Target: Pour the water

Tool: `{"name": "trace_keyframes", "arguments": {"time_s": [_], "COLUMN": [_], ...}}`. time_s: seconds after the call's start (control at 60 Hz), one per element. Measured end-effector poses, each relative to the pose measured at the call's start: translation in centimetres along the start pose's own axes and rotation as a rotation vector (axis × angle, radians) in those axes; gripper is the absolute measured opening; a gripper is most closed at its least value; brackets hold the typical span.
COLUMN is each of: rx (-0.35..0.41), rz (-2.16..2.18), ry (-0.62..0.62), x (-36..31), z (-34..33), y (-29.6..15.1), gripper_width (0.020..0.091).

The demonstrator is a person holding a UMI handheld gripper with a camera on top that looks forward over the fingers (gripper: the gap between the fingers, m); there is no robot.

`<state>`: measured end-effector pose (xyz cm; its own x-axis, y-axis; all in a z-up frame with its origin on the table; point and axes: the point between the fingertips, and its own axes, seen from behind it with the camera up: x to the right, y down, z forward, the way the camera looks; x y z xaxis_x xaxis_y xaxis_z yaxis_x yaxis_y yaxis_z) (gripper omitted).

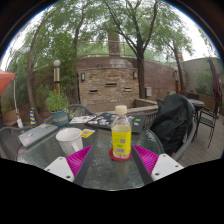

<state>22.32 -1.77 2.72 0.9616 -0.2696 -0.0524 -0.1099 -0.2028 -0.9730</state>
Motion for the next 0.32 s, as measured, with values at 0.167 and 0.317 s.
{"name": "trace_keyframes", "arguments": {"time_s": [0.167,0.317], "rx": [0.026,0.055], "rz": [-0.047,-0.066], "ry": [-0.020,-0.024], "x": [-1.4,-0.5], "z": [-9.4,-16.6], "y": [0.5,1.0], "gripper_width": [0.0850,0.0842]}}
